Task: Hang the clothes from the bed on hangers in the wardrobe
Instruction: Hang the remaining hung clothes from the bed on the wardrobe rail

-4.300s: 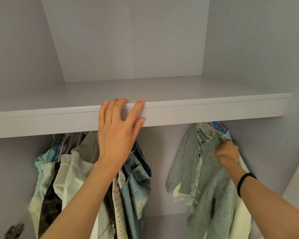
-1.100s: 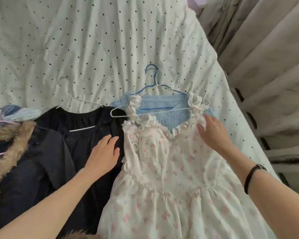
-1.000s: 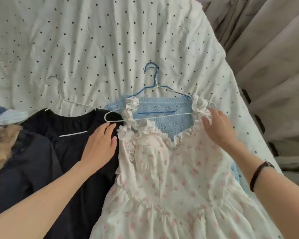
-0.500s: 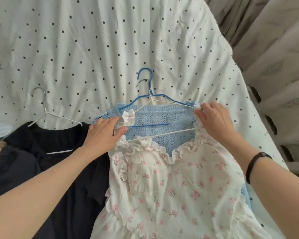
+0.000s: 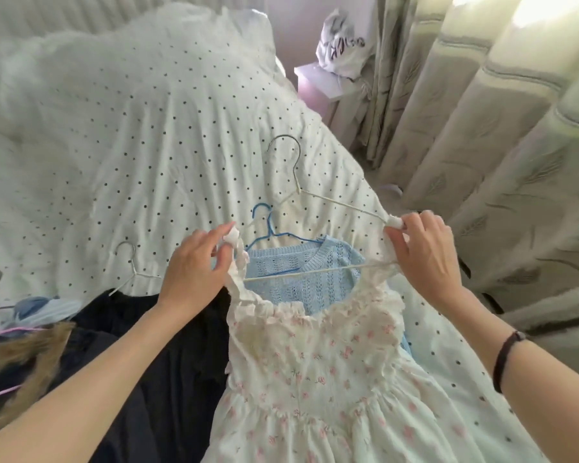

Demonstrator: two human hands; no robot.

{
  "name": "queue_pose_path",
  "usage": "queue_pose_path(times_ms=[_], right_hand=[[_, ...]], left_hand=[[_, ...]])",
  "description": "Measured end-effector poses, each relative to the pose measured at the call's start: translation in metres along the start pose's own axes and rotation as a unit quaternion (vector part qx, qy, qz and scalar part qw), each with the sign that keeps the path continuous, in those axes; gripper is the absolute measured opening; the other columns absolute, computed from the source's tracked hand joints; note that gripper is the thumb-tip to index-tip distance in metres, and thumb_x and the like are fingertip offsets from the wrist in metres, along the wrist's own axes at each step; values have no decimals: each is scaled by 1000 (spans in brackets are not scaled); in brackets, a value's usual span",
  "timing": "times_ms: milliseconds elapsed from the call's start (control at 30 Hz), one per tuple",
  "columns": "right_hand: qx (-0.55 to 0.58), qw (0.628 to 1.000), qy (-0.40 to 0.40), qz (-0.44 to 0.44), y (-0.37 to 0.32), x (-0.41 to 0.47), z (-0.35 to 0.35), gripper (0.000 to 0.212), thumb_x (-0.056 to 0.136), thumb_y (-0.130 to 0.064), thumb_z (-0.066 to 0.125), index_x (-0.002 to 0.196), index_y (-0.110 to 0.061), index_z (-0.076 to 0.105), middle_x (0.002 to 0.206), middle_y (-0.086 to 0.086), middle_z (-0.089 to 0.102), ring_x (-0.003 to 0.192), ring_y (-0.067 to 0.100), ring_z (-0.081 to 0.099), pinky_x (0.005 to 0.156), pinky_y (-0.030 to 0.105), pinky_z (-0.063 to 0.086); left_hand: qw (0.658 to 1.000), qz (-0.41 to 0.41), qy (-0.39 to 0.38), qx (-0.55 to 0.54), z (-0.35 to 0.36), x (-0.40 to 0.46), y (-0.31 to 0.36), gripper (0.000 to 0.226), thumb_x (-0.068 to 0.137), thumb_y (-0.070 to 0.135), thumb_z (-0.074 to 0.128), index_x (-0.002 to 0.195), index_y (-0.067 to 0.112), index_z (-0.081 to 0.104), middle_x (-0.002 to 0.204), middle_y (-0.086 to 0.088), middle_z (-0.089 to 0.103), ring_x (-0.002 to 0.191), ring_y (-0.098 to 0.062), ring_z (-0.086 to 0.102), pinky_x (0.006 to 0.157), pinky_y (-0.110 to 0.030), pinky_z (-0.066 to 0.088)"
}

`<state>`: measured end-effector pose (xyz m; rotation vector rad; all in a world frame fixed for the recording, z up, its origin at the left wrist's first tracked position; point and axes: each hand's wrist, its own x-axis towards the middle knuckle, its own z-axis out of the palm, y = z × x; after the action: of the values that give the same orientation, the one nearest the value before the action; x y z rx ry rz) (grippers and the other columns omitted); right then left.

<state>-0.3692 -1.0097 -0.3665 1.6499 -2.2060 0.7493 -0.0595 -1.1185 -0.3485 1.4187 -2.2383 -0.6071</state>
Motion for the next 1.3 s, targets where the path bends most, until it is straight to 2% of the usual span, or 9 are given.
queue_pose_path(times_ms=[233, 367, 467, 567, 700, 933, 1067, 1200, 1300], right_hand=[[7, 997, 53, 62, -47, -38, -143, 40, 89, -41, 40, 95, -10, 64, 74, 8, 49, 69, 27, 47, 68, 37, 38], [-9, 987, 116, 111, -73, -88, -226, 42, 86, -46, 44, 93, -14, 69, 73, 2, 42, 71, 20, 41, 71, 34, 35], [-8, 973, 152, 174, -86, -136, -285, 47, 85, -50, 43, 91, -14, 71, 74, 3, 44, 75, 20, 42, 77, 34, 35], [-30, 966, 162, 200, -90, -182, -346, 45, 86, -48, 43, 95, -14, 70, 74, 4, 47, 77, 21, 45, 82, 39, 42], [-66, 951, 179, 243, -92, -239, -431, 29, 87, -36, 59, 105, -16, 70, 77, 1, 44, 80, 18, 44, 81, 35, 41], [-127, 913, 216, 320, -114, -361, -562, 18, 87, -18, 61, 101, -9, 69, 83, -7, 44, 78, 13, 48, 76, 19, 37], [-184, 876, 256, 365, -132, -434, -630, 17, 89, -18, 60, 103, -13, 69, 87, -11, 45, 83, 3, 46, 77, 8, 36], [-223, 835, 299, 404, -151, -499, -686, 22, 91, -19, 55, 108, -24, 67, 92, -7, 50, 93, 8, 45, 86, 12, 33], [-275, 817, 286, 418, -164, -549, -712, 33, 91, -28, 43, 110, -19, 67, 90, -3, 55, 87, 16, 50, 86, 29, 37]], left_hand=[[996, 59, 18, -64, -81, -58, 61, 66, 74, 69, 31, 104, 19, 59, 89, 4, 53, 85, -14, 50, 81, -33, 41], [984, 111, 47, -129, -115, -93, 101, 31, 84, 47, 56, 84, 17, 58, 79, 6, 48, 78, -16, 49, 73, -32, 40], [964, 204, 44, -166, -132, -123, 133, 7, 86, 20, 65, 88, 15, 60, 92, 0, 47, 73, -11, 45, 71, -27, 39], [943, 287, 14, -169, -138, -146, 169, 16, 86, 12, 63, 102, 16, 65, 101, -1, 46, 77, -14, 47, 74, -28, 43], [906, 378, 12, -193, -139, -178, 232, 6, 84, 11, 66, 86, 7, 69, 85, 1, 54, 82, -21, 52, 74, -37, 46], [863, 436, -31, -254, -133, -264, 355, 21, 82, 25, 68, 74, 5, 67, 74, 1, 54, 80, -17, 47, 76, -29, 35], [828, 461, -91, -307, -118, -339, 422, 22, 86, 27, 63, 77, 7, 67, 82, 0, 59, 86, -17, 48, 89, -41, 40], [786, 497, -126, -345, -111, -412, 479, 19, 86, 24, 64, 79, 7, 67, 78, -2, 61, 82, -24, 54, 82, -40, 41], [756, 528, -138, -362, -108, -465, 512, 17, 85, 21, 65, 76, 6, 66, 83, 0, 53, 85, -22, 51, 81, -39, 38]])
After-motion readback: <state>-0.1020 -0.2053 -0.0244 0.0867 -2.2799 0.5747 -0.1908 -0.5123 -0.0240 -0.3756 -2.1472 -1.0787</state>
